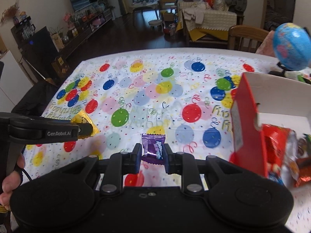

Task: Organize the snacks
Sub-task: 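Grasp the yellow triangle snack with the left tool while the right tool grasps the purple candy, then carry the yellow snack and purple candy over the red box with both tools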

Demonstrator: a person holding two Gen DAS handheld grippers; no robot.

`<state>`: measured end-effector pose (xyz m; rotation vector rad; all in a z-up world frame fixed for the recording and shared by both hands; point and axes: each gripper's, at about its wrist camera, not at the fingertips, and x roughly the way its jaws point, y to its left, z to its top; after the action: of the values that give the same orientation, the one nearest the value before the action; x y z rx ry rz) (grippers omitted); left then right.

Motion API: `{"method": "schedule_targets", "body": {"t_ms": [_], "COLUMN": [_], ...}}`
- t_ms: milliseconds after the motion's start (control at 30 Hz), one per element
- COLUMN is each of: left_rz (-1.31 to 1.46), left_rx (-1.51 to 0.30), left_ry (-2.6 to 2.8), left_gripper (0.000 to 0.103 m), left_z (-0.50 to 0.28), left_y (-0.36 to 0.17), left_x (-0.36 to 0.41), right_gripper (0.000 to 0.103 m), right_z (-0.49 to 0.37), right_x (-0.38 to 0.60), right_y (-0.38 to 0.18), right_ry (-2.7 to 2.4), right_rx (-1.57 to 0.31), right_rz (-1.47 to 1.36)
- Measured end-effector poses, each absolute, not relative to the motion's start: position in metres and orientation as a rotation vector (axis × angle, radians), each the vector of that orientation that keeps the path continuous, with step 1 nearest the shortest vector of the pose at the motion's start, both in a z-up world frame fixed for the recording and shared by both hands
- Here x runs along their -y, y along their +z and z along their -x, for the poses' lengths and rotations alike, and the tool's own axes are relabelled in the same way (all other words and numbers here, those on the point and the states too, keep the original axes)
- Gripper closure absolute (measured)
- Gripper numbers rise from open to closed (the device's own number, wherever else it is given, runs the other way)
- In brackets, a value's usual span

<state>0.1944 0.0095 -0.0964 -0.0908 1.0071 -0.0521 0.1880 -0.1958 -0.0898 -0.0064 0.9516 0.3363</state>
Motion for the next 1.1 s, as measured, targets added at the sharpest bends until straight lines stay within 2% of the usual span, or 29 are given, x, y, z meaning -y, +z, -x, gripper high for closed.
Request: {"method": "schedule_targets", "body": {"t_ms": [333,600,1100], "left_rz": [0.063,0.033,-0.038], "left_rx": [-0.920,-0.866,-0.867], "left_ry": [-0.187,-0.249,-0.281], "left_gripper": [0.071,0.071,0.071], "left_z": [-0.142,-0.129,-0.148], "left_y": [-0.048,-0.016,-0.009], "left_x": [0.020,0.058,0.183], "right_gripper": [0.082,0.082,0.082], "right_z": [-0.126,-0.110,-0.130], "right_x": [0.221,0.255,0.366], "right_y": [-0.044,-0.018,-0.009], "right_ry": [0.248,0.217,0.207], "right_rx": [-0.852,-0.780,-0.748], "right_rz": [-0.031,-0.055,-0.057]}}
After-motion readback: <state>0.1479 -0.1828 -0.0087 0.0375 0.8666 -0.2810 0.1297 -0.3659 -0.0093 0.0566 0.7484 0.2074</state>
